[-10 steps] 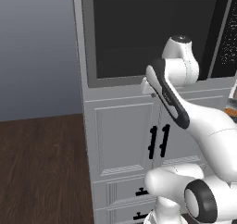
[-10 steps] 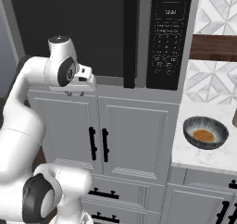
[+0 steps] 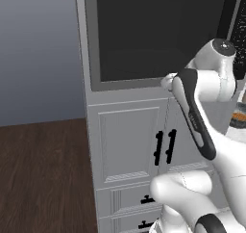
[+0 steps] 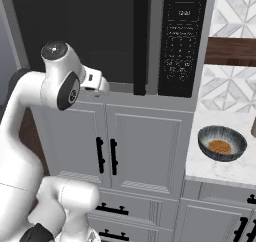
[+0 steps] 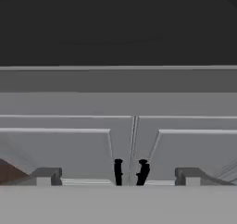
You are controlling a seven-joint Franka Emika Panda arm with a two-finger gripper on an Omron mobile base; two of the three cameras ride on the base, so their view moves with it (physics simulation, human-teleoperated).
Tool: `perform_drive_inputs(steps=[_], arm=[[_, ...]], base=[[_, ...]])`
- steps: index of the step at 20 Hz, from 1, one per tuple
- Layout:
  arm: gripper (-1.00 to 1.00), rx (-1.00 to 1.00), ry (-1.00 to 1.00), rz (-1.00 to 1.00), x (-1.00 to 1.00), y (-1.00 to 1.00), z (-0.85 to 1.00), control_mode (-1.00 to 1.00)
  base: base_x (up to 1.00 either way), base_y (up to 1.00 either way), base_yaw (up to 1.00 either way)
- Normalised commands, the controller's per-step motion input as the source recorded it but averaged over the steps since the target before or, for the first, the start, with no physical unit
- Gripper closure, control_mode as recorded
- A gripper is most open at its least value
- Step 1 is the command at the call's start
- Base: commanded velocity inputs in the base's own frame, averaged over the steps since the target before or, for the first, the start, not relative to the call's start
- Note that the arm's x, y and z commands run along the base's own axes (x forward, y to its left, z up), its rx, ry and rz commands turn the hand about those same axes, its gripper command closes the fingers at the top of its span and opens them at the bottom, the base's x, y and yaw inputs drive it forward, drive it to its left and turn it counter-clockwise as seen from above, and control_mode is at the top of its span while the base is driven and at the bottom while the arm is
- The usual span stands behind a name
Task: Open the microwave, place the bowl with waffle inside the microwave, then close the microwave door and turn it on.
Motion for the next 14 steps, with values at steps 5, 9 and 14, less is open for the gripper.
perform_drive_inputs(steps=[5, 9, 14], arm=[[-1.0, 0.05, -0.38, -0.09, -0.58, -0.31, 0.98, -1.0], [-1.0, 0.0, -0.03, -0.1, -0.07, -0.51, 0.7, -1.0], [-1.0, 0.0, 0.0, -0.13, 0.0, -0.85, 0.64, -1.0]], base=[[0.0, 0.0, 0.0], [0.0, 0.0, 0.0], [0.0, 0.0, 0.0]])
